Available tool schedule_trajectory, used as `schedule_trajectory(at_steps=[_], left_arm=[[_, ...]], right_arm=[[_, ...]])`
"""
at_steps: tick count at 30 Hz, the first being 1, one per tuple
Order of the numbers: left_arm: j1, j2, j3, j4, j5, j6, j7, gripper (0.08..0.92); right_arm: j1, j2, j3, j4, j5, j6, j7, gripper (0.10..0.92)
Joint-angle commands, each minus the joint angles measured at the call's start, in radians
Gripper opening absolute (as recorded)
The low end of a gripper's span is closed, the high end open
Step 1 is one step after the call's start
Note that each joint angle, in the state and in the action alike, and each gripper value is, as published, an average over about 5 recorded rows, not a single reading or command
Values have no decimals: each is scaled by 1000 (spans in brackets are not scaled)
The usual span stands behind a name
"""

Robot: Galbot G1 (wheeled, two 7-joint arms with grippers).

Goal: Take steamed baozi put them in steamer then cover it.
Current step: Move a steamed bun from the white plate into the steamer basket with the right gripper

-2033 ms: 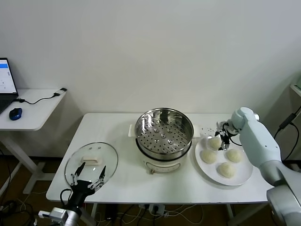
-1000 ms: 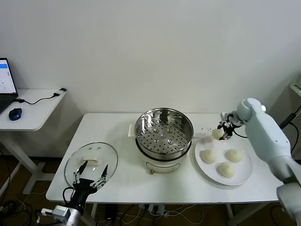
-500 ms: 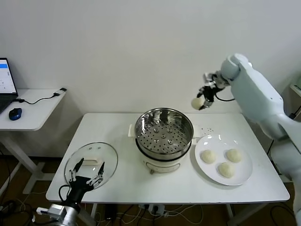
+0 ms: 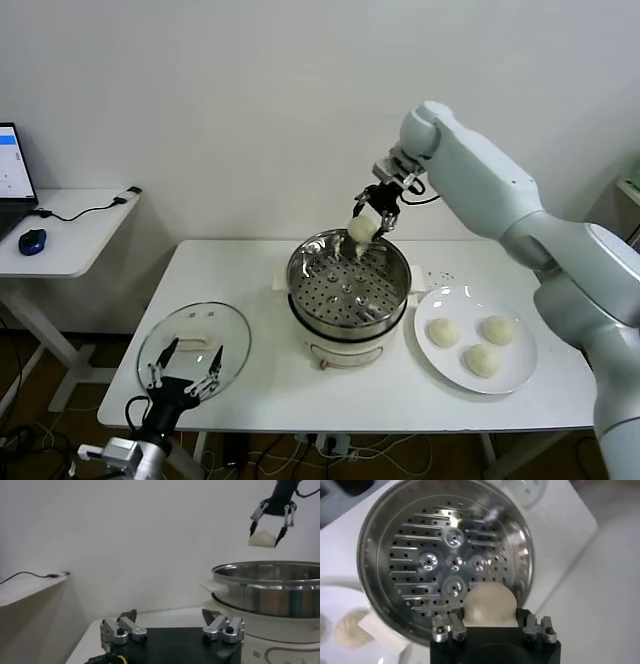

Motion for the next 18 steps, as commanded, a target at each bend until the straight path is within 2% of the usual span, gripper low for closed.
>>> schedule_trajectory(at_steps=[1,6,18], left_arm=[[7,-1,-3,-4,-1,-3,0,823],[5,-3,-4,-7,-2,-4,0,823],[7,-6,2,5,0,-11,0,823]], right_arm=[[-12,56,-101,0,-116,296,102,678],[-32,79,-68,-20,-276,296,176,679],[-121,90,21,-31,-420,296,225,679]])
